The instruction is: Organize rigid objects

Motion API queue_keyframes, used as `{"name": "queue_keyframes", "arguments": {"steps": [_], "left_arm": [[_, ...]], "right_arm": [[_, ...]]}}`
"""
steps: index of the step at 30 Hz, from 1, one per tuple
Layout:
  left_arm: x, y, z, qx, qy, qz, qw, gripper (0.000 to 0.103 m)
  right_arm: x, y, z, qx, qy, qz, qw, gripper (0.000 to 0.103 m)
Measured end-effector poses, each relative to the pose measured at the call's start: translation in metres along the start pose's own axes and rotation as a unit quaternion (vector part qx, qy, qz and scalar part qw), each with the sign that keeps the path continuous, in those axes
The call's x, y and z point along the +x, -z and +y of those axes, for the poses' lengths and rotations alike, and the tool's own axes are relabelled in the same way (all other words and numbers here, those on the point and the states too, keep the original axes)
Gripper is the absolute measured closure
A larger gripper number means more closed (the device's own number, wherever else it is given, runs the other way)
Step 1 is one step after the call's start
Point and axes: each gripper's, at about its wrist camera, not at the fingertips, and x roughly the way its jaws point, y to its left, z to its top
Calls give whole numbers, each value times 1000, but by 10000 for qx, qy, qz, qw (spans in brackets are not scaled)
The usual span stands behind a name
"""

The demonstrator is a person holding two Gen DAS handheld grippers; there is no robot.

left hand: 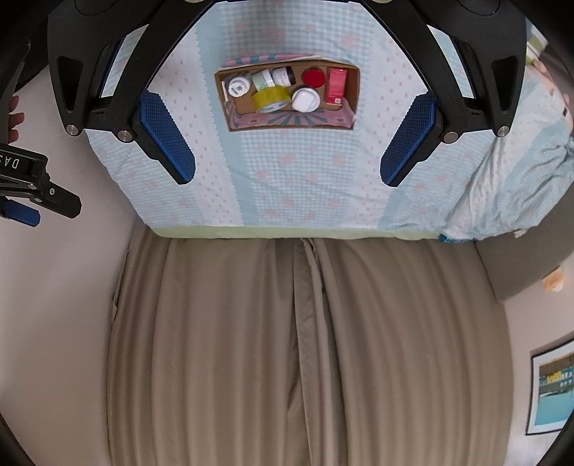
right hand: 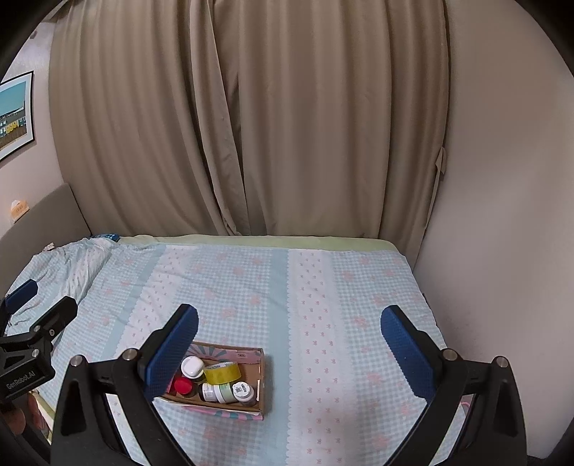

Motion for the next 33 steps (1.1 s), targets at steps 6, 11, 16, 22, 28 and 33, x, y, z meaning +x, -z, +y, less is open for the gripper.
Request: {"name": "queue_keyframes", "arguments": {"steps": [6,11,16,22,28,33], "left_arm": [[-1,0,0,49,-2,-18,10000,0],[-2,0,0,53,27,-41,10000,0],[-2,0,0,61,21,-63,10000,0],[-1,-2,1,72,9,-60,10000,0],[0,-1,1,66,28,-90,9999,0],[-1,0,1,58,54,-83,9999,0]], "right_arm": [[2,1,0,37,4,10,10000,1],[2,1,-1,32,-2,11,10000,1],[2,1,2,58,37,26,10000,1],[2,1,3,76,55,32,10000,1],[2,0,4,73,56,30,10000,1],[2,1,3,75,52,25,10000,1]]}}
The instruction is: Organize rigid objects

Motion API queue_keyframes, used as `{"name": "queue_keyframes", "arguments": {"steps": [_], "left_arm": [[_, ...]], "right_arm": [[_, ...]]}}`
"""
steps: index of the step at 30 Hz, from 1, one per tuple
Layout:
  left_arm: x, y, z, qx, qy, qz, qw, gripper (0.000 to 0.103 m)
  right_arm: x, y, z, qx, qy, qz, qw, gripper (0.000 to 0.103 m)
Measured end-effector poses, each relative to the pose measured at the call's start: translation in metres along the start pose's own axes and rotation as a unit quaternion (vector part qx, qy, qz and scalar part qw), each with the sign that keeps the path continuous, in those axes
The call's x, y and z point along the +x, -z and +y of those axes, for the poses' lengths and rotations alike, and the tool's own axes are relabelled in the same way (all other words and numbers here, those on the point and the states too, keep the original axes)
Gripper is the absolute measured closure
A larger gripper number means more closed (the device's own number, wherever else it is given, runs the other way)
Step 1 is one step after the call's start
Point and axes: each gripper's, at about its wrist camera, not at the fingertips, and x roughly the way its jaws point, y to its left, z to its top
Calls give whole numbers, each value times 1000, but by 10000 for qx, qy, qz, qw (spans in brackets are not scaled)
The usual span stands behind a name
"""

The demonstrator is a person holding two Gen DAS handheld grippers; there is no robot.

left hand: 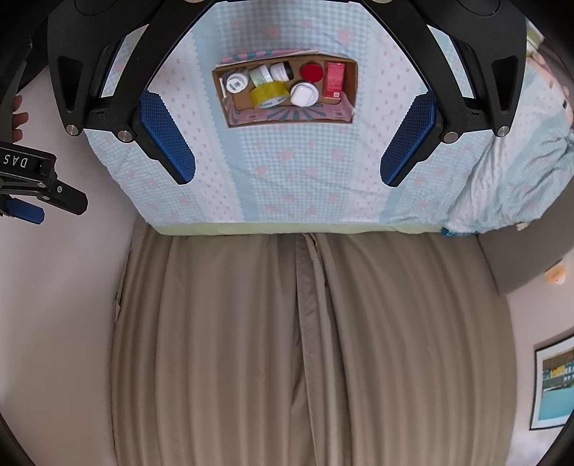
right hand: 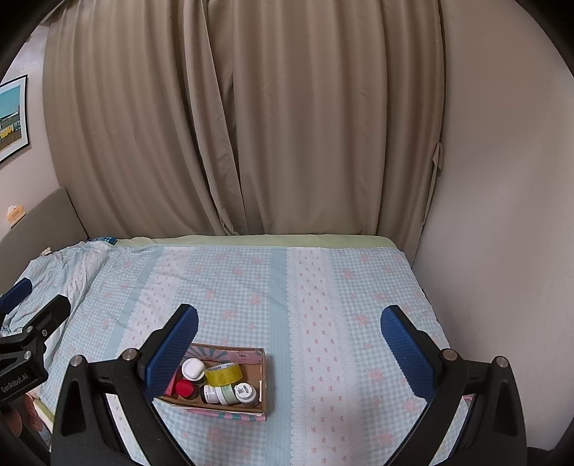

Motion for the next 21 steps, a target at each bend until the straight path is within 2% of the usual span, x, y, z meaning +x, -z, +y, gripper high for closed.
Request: {"name": "queue_keyframes", "arguments": {"steps": [7,13,21], "left_arm": [[-1,-2,2,-37,91,-18,10000,0],[-4,-3,1,-85,-64,-100,9999,0],[-14,-6,-8,-11,-44,-438,9990,0]], "right_arm": [[0,0,0,6,15,0,10000,1],[0,-2,2,32,53,-21,10000,1],[3,-1,3,66,92,-21,9999,1]]}}
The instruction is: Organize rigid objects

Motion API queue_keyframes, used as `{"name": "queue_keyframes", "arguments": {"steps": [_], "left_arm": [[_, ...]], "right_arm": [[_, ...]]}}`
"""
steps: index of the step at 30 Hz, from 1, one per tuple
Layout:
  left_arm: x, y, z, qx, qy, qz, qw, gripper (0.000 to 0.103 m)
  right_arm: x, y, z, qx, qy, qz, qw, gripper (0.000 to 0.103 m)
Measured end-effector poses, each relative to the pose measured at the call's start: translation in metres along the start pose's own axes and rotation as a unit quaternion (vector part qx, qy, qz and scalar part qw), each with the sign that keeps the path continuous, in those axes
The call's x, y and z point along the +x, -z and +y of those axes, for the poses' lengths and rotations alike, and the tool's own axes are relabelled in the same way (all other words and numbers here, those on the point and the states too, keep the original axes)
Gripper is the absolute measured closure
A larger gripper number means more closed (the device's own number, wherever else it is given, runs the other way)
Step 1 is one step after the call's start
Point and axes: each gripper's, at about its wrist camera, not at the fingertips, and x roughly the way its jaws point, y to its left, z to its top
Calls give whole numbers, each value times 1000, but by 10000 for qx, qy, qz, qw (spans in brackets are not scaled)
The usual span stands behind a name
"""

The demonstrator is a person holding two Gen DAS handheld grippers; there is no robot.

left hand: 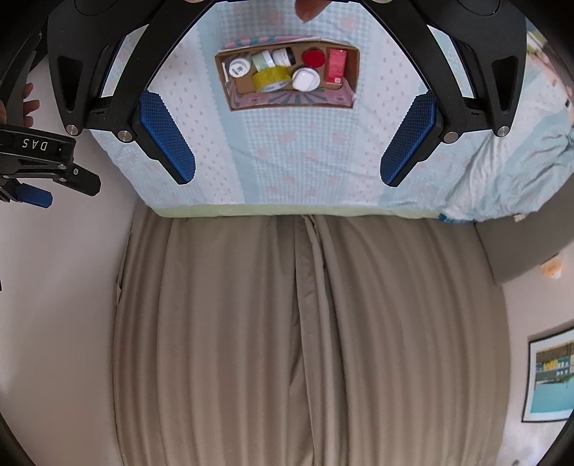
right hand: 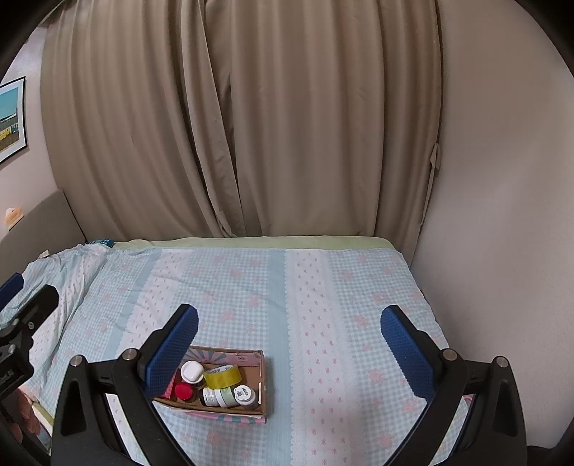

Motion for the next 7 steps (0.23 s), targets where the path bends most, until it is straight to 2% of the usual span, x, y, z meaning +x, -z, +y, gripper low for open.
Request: {"name": "queue_keyframes", "arguments": {"steps": [7], "left_arm": [[-2,0,-5,60,47,-102,9999,0]], "right_arm": [[0,1,0,35,-2,4,10000,1]]}}
